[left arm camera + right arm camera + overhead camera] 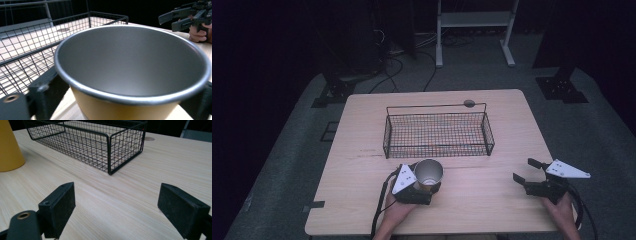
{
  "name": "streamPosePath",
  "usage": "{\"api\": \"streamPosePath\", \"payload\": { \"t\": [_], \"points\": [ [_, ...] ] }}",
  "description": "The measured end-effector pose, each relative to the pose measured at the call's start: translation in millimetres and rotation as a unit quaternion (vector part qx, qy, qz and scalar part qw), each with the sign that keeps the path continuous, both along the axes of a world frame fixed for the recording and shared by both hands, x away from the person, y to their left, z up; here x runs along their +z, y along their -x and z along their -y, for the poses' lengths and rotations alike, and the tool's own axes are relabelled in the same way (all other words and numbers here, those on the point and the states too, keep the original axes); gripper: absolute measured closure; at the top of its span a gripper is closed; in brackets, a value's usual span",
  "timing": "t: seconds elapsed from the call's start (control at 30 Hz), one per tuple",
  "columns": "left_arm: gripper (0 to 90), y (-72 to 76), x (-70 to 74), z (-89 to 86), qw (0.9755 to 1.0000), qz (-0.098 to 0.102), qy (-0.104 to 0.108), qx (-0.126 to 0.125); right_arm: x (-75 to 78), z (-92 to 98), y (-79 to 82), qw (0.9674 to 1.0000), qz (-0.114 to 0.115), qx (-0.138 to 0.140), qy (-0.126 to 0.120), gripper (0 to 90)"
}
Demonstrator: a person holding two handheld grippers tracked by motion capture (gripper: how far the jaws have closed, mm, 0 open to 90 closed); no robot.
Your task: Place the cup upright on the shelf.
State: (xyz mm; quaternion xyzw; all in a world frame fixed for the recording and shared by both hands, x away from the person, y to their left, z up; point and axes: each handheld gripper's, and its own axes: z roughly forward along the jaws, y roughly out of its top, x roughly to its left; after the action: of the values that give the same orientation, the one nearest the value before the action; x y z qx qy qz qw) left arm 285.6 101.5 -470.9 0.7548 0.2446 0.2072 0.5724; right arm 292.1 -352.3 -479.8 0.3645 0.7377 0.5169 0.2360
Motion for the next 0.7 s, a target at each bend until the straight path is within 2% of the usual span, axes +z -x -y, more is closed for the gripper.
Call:
{"api": "streamPosePath", "payload": {
  "t": [0.07, 0.37, 0.53, 0.7],
  "points": [
    [13.3, 1.3, 0.7, 0.5, 1.0, 0.006, 0.001, -0.001, 0.0, 0.1, 0.0, 1.0, 0.0, 0.0, -0.001, 13.5],
    [14.1, 1.5, 2.8, 3.2, 1.0, 0.006, -0.002, -0.004, 0.0, 0.2, 0.0, 1.0, 0.0, -0.001, -0.001, 13.6],
    [14.1, 2.4, 11.0, 3.5, 0.9998, 0.012, 0.011, -0.007, 0.0, 0.3, -0.1, 1.0, -0.001, -0.001, -0.002, 13.5],
    [14.2, 0.1, 18.4, 5.8, 0.9997, 0.021, 0.013, -0.008, 0.0, -0.2, 0.0, 1.0, 0.001, 0.001, 0.0, 13.5]
  ]
}}
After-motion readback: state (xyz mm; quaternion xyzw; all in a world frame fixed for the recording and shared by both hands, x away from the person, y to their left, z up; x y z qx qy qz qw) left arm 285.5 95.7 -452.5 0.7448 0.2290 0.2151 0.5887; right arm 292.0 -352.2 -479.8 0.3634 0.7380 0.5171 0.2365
